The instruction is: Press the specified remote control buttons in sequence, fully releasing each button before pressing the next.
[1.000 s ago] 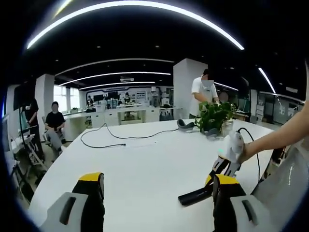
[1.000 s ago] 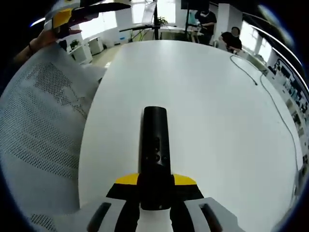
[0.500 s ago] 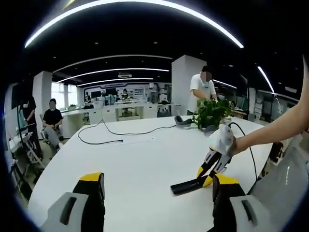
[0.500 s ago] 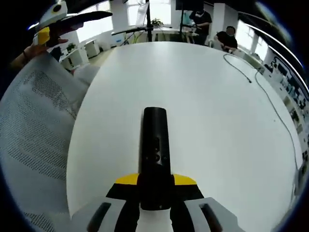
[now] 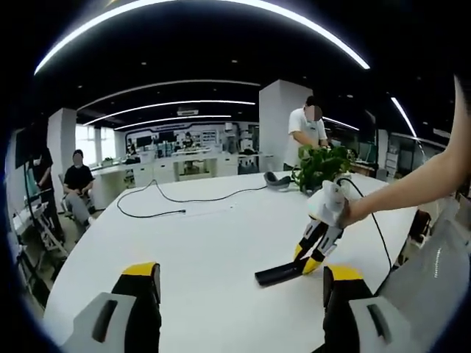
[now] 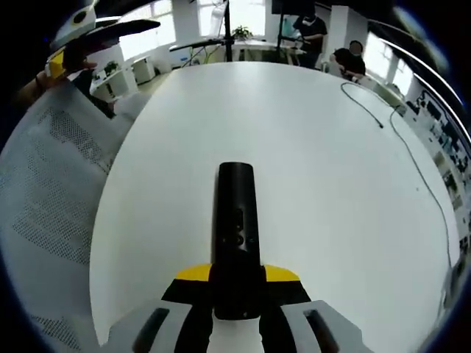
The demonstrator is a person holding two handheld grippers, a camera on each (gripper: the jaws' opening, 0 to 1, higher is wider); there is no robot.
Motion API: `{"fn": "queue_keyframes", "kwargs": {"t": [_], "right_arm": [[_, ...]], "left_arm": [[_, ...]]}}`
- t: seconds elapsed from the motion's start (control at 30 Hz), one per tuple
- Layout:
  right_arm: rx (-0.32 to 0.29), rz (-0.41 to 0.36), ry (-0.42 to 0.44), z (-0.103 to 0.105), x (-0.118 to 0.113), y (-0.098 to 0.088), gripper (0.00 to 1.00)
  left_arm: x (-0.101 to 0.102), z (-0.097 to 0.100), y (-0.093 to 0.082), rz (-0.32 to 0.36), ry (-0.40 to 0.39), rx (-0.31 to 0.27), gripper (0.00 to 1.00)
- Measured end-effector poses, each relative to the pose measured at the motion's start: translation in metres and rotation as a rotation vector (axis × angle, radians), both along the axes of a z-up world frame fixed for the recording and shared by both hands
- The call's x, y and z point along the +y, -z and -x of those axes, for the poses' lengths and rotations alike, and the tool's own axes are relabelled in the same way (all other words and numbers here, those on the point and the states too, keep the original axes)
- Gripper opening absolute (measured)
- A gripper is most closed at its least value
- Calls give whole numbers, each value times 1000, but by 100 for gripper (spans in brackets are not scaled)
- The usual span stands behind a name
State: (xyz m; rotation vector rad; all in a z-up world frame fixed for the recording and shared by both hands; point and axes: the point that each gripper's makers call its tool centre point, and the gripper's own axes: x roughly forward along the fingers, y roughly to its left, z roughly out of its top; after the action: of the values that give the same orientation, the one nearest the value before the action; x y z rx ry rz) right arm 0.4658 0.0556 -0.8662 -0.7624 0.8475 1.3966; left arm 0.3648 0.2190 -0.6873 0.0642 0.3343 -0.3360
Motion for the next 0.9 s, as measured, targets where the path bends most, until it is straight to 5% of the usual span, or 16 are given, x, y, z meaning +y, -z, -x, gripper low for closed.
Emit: {"fn": "queue_keyframes", "kwargs": {"t": [0.9], "right_arm": [[-10,31,-60,-51,0,0,21]], "left_arm": [[6,0,-3,12,-20,-10,93]]}}
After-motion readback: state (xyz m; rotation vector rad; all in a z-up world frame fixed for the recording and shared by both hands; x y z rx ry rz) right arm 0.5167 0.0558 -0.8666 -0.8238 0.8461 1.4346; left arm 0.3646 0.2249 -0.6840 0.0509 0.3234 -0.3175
